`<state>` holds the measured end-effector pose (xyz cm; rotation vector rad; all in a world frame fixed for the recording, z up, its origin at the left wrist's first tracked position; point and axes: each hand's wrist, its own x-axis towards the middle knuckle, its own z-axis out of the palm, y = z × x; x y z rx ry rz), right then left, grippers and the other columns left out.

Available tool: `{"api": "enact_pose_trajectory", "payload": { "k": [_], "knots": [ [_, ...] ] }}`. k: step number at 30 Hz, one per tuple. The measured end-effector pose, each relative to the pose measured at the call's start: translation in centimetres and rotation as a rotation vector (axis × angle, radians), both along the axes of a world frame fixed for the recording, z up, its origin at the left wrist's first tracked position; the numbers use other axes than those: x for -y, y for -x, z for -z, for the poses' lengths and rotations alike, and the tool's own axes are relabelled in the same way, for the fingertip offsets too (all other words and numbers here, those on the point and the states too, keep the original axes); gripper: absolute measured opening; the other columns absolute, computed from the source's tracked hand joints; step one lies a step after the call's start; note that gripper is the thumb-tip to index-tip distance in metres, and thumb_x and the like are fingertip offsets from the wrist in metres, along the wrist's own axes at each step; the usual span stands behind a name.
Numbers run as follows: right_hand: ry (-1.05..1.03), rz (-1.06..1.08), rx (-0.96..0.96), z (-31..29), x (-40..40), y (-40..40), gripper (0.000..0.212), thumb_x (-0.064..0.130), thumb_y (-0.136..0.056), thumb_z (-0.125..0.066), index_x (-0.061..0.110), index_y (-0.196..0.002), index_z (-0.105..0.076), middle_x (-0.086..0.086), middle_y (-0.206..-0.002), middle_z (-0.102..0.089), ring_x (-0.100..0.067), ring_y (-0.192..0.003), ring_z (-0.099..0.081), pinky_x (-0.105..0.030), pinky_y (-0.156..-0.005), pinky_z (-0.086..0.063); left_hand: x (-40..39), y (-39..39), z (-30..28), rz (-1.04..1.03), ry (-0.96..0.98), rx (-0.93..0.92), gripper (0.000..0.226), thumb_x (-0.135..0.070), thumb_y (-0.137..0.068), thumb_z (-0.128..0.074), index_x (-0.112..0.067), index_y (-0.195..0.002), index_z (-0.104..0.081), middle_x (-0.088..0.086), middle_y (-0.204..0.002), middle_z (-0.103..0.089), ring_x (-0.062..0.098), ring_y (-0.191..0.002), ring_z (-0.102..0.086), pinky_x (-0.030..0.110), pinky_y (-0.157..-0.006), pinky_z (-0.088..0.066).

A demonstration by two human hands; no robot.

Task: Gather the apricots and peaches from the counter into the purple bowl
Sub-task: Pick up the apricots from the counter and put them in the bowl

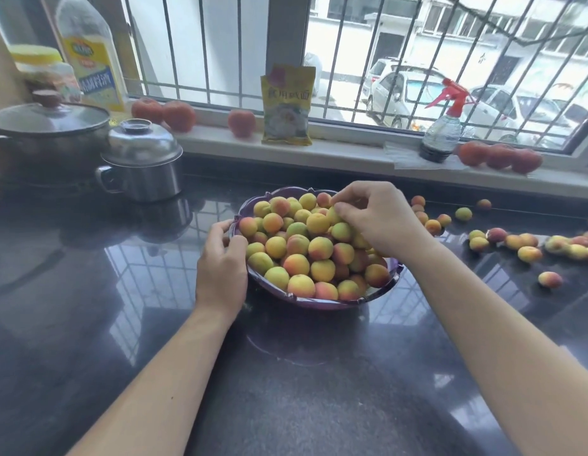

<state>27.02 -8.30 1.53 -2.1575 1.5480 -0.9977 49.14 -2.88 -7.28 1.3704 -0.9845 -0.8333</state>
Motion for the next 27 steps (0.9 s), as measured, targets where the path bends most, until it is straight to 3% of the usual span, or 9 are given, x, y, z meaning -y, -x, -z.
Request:
{"api": "enact_pose_trajectory", "payload": {
  "k": [4,8,11,15,17,20,25,27],
  "knots": [
    [0.003,0.003,-0.021,-0.1,-0.2,0.1,0.010,0.023,-0.094,-0.069,0.026,-0.099,-0.077,0.019,-0.092,-0.070,-0.001,-0.088,-0.065,-0.015,-0.075,-0.050,-0.1,0.0,0.0,-0.003,0.006,-0.011,0.043,-0.040,-0.086,-0.046,-0.029,-0.123,-0.065,-0.012,-0.105,-0.072,0.011,-0.101,-0.067,0.033,-0.079,-0.050],
    [0.153,0.130,0.150,0.8,0.1,1.9,0.013,0.024,-0.099,-0.062,0.027,-0.103,-0.074,0.021,-0.092,-0.069,0.004,-0.084,-0.064,-0.007,-0.072,-0.047,0.0,0.1,-0.1,-0.008,0.014,-0.002,0.047,-0.040,-0.086,-0.046,-0.030,-0.129,-0.063,-0.022,-0.107,-0.066,0.003,-0.105,-0.064,0.029,-0.084,-0.048],
    [0.263,0.354,0.198,3.3,1.4,6.2,0.021,0.010,-0.096,-0.055,0.016,-0.100,-0.075,0.007,-0.099,-0.072,-0.012,-0.098,-0.066,-0.024,-0.090,-0.050,0.0,0.1,0.0,0.011,0.031,0.006,0.053,-0.035,-0.093,-0.047,-0.033,-0.145,-0.056,-0.021,-0.123,-0.062,0.004,-0.116,-0.059,0.027,-0.095,-0.045],
    [0.119,0.656,-0.155,8.5,3.6,12.0,0.033,0.006,-0.095,-0.050,0.006,-0.125,-0.063,-0.020,-0.136,-0.053,-0.043,-0.123,-0.046,-0.042,-0.107,-0.033,0.1,0.2,0.0,0.016,0.039,-0.006,0.056,-0.036,-0.086,-0.044,-0.035,-0.141,-0.057,-0.028,-0.122,-0.061,-0.006,-0.115,-0.058,0.020,-0.093,-0.044],
    [0.041,0.676,-0.271,10.2,4.6,13.4,0.039,0.012,-0.100,-0.049,0.004,-0.138,-0.052,-0.022,-0.148,-0.041,-0.047,-0.128,-0.039,-0.047,-0.110,-0.030,0.2,0.2,0.0,0.000,0.036,-0.017,0.053,-0.037,-0.084,-0.044,-0.038,-0.136,-0.059,-0.035,-0.116,-0.060,-0.014,-0.108,-0.058,0.022,-0.094,-0.046],
    [-0.035,0.696,-0.331,10.6,6.1,13.9,0.045,0.015,-0.103,-0.044,0.005,-0.146,-0.041,-0.023,-0.150,-0.037,-0.049,-0.127,-0.039,-0.049,-0.109,-0.031,0.1,0.2,0.0,-0.017,0.024,-0.014,0.050,-0.039,-0.083,-0.045,-0.041,-0.131,-0.060,-0.038,-0.109,-0.061,-0.019,-0.102,-0.058,0.026,-0.095,-0.047],
    [-0.052,0.709,-0.364,10.5,7.1,13.8,0.033,0.010,-0.101,-0.047,0.005,-0.133,-0.052,-0.023,-0.141,-0.046,-0.046,-0.121,-0.046,-0.049,-0.103,-0.038,0.2,0.0,0.1,-0.010,0.004,0.007,0.056,-0.040,-0.084,-0.046,-0.036,-0.138,-0.061,-0.026,-0.124,-0.065,0.007,-0.122,-0.061,0.044,-0.112,-0.048],
    [-0.012,0.719,-0.330,10.5,6.9,13.8,0.027,0.013,-0.100,-0.050,0.005,-0.126,-0.054,-0.024,-0.133,-0.052,-0.045,-0.116,-0.048,-0.048,-0.101,-0.040,0.3,-0.1,0.2,0.008,-0.004,0.006,0.063,-0.039,-0.083,-0.046,-0.034,-0.144,-0.059,-0.021,-0.130,-0.065,0.009,-0.127,-0.060,0.046,-0.115,-0.047]
  ]
}}
